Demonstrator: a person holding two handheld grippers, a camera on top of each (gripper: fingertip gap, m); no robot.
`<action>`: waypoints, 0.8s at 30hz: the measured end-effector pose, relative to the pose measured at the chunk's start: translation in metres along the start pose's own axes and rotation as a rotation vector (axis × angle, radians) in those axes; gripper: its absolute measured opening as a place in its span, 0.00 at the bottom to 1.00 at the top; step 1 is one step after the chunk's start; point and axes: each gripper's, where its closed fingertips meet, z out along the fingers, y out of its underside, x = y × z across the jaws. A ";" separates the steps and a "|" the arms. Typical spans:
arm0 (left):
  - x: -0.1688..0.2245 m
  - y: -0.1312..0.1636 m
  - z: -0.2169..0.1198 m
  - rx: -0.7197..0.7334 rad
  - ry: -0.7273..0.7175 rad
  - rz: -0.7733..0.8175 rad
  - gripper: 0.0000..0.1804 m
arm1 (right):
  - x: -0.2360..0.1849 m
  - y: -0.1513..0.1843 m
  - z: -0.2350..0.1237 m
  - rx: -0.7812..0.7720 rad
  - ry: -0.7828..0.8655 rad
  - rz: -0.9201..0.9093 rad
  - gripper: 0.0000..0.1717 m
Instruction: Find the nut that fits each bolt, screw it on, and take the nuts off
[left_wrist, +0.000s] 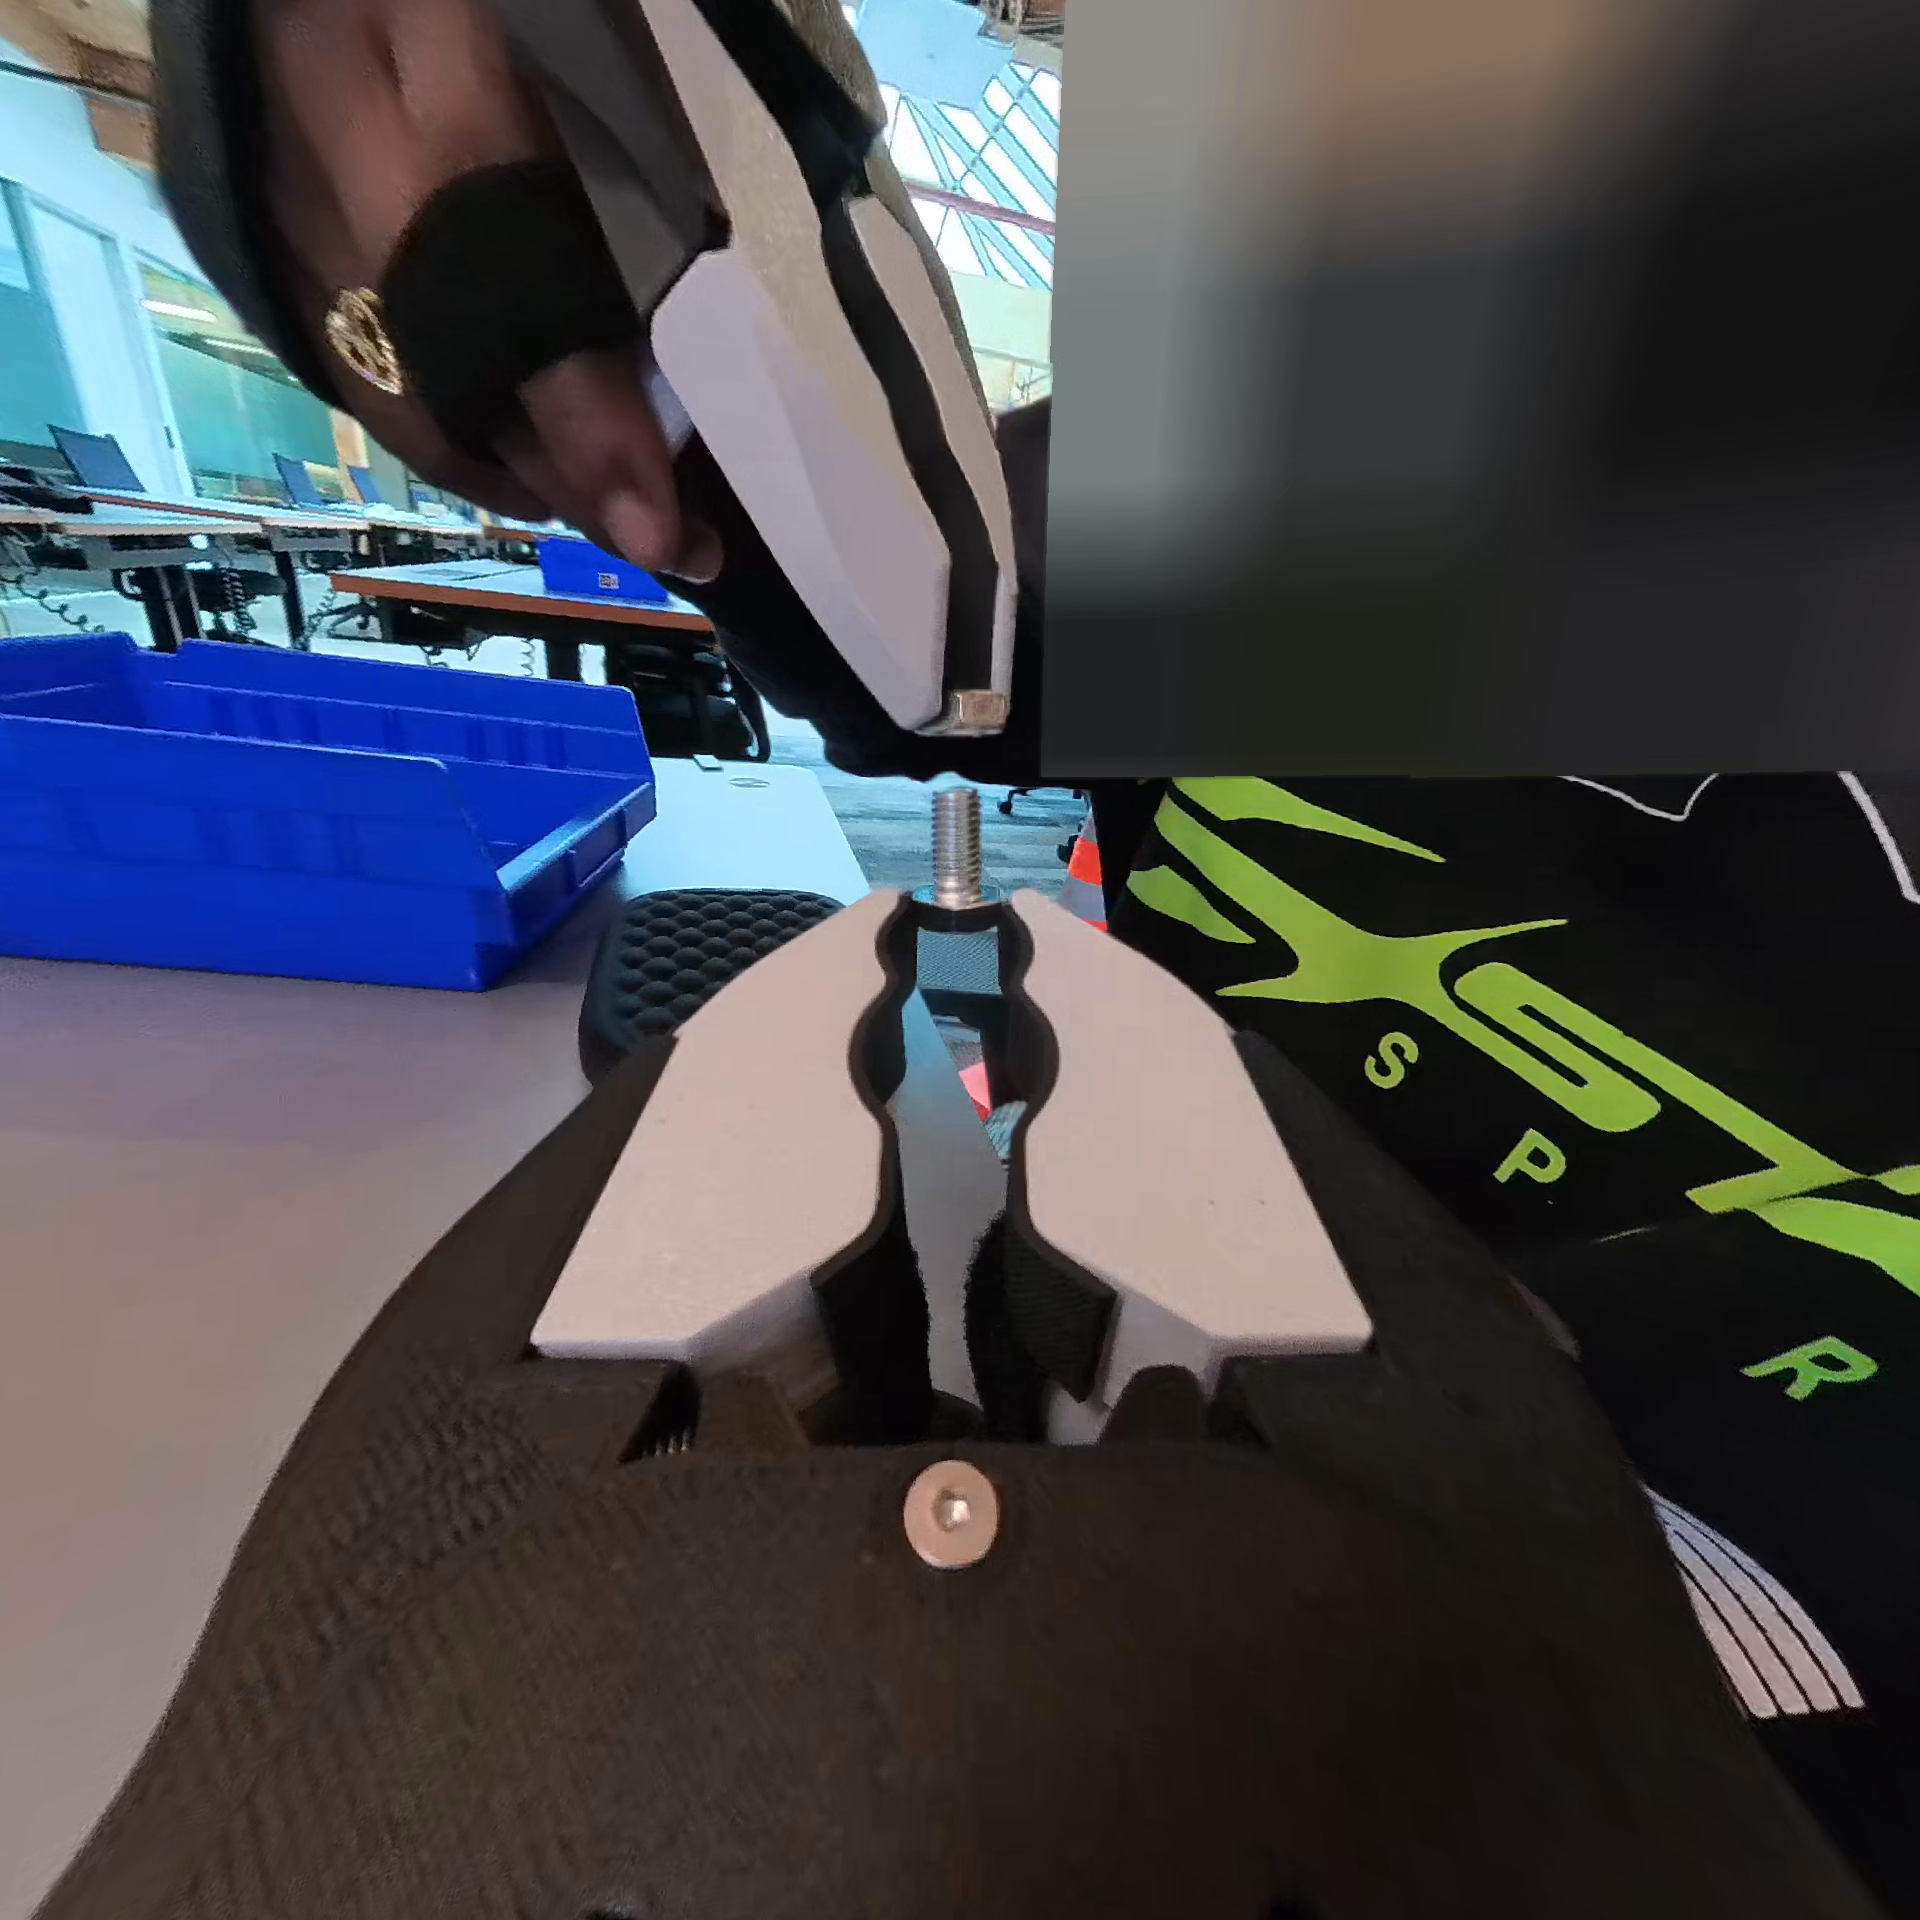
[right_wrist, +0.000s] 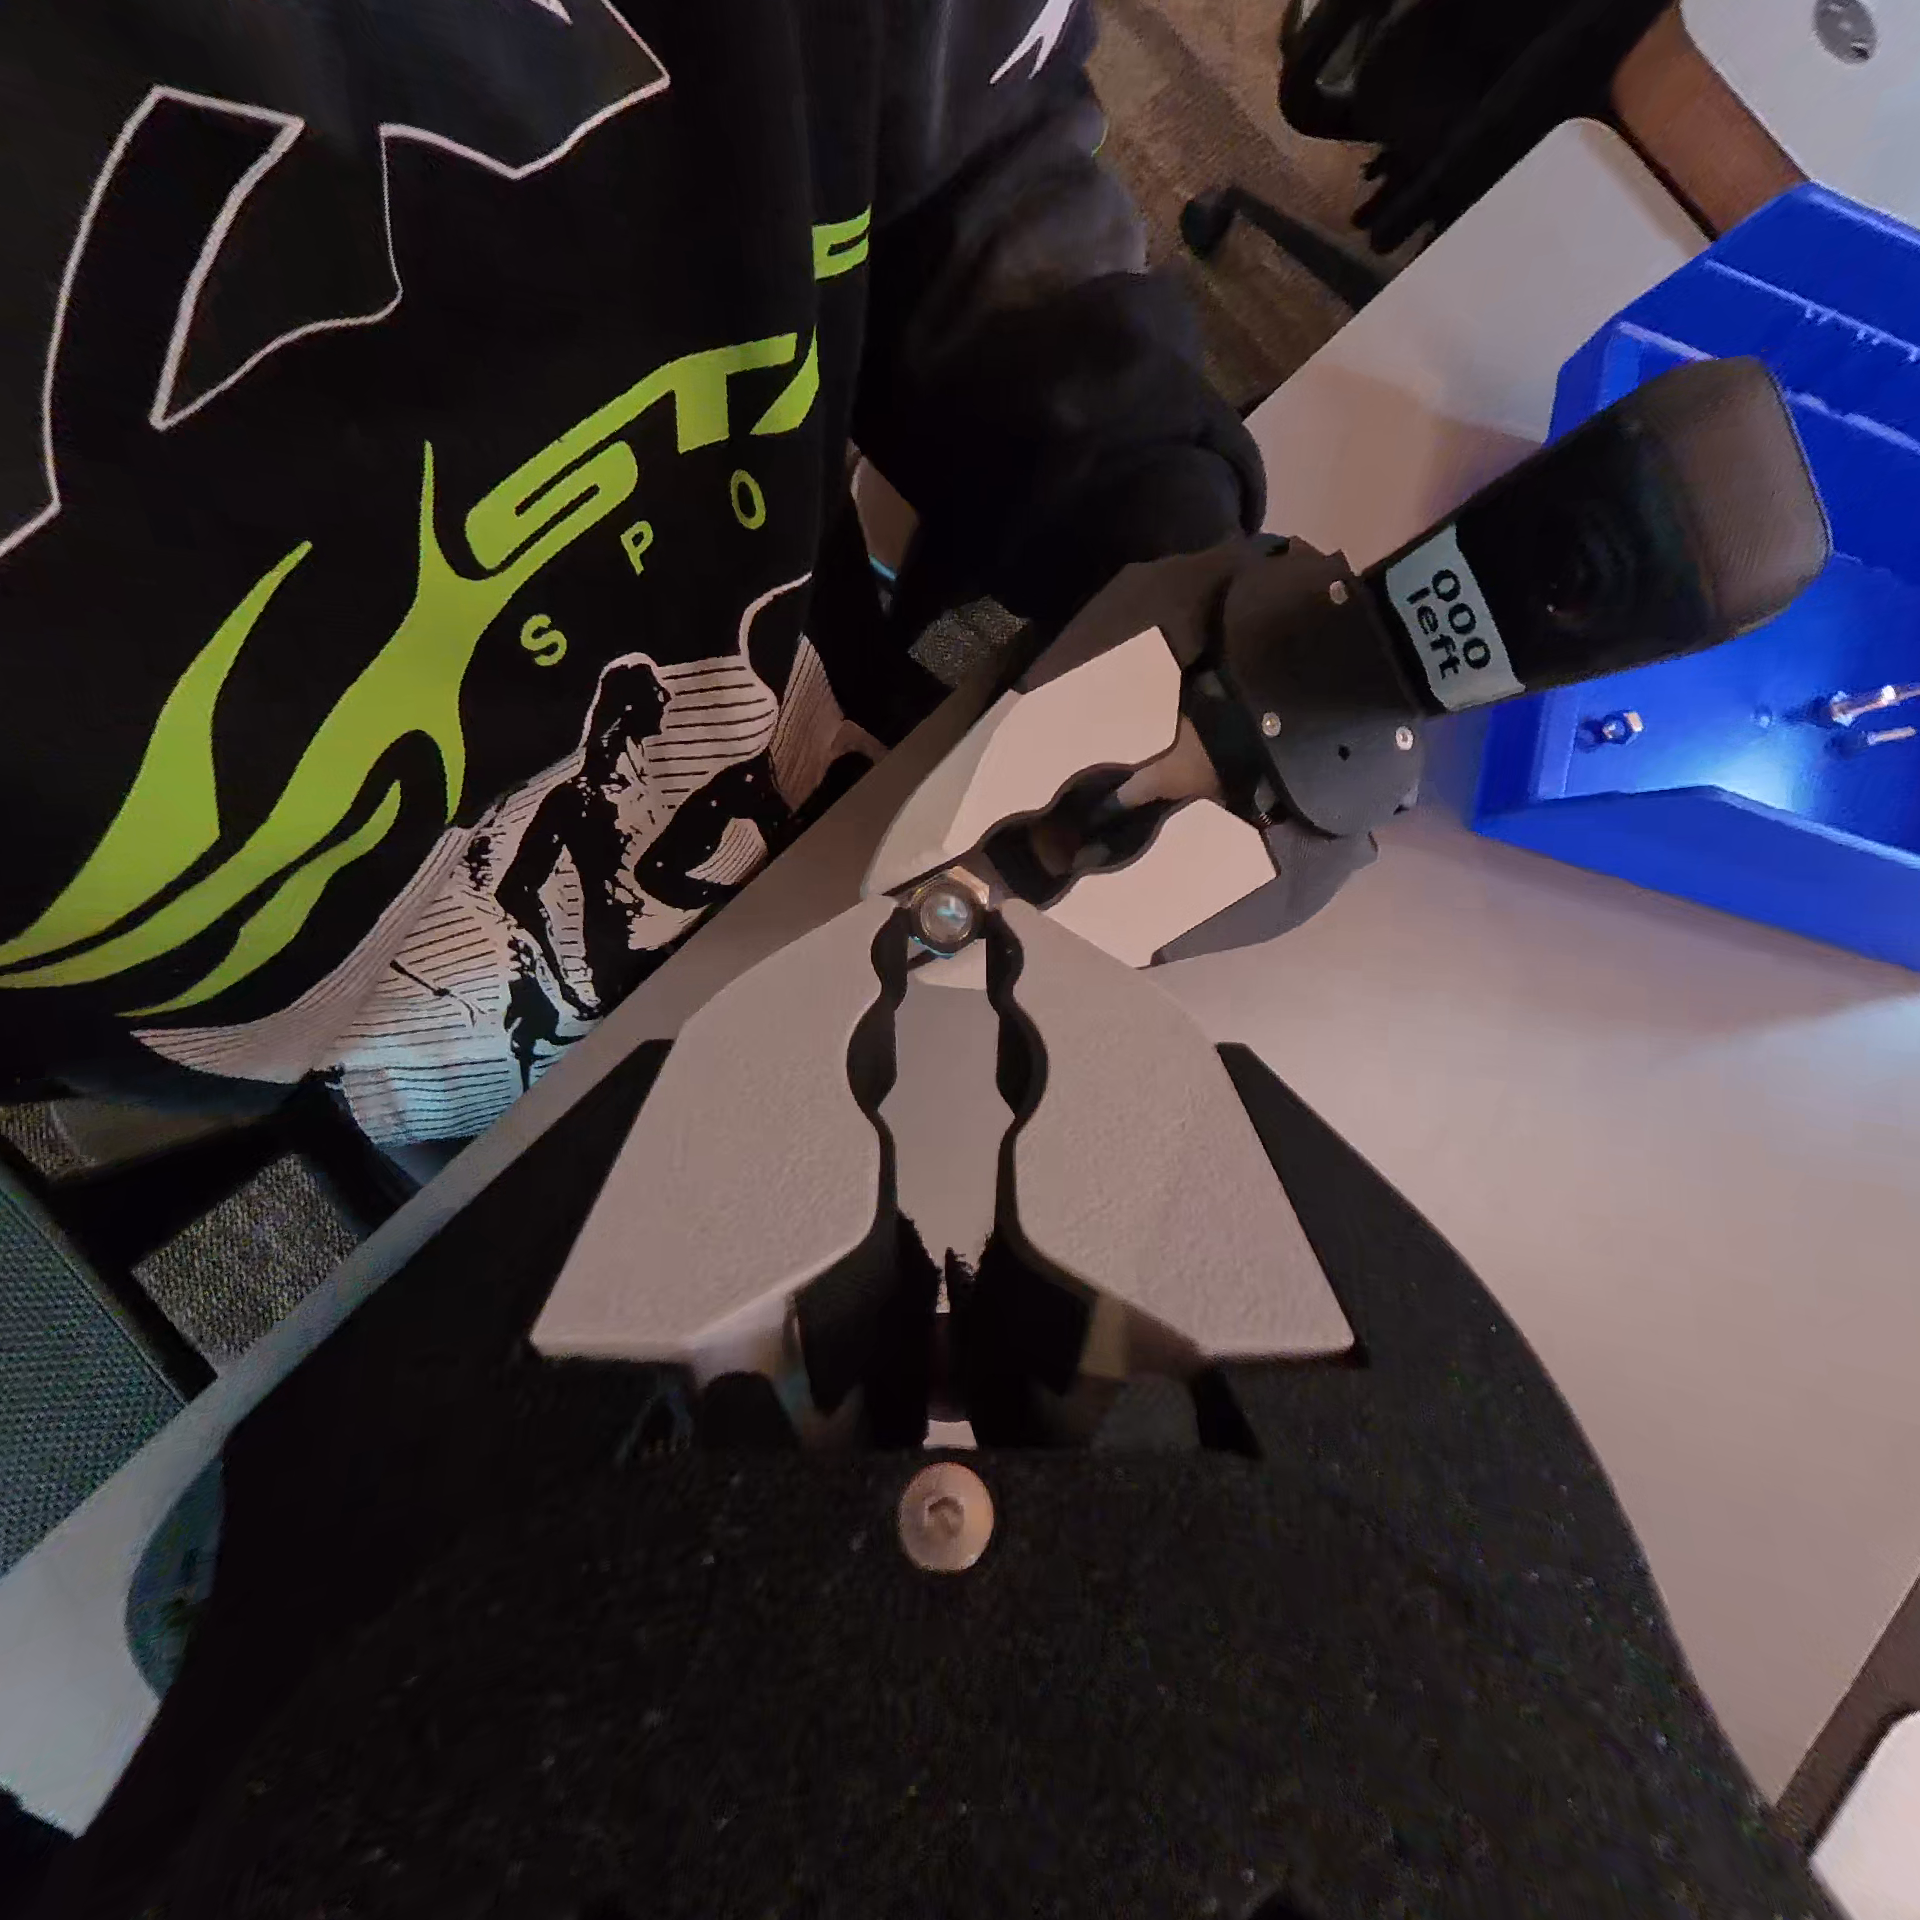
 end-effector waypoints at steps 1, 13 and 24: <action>0.001 0.001 0.001 -0.009 0.005 0.001 0.08 | 0.000 -0.001 0.001 -0.002 -0.012 -0.007 0.08; 0.000 0.003 0.001 -0.017 0.008 -0.005 0.08 | -0.001 0.003 0.010 -0.058 -0.105 -0.024 0.08; -0.009 0.004 0.001 -0.027 -0.070 -0.003 0.08 | 0.002 0.012 0.009 -0.106 -0.094 0.045 0.08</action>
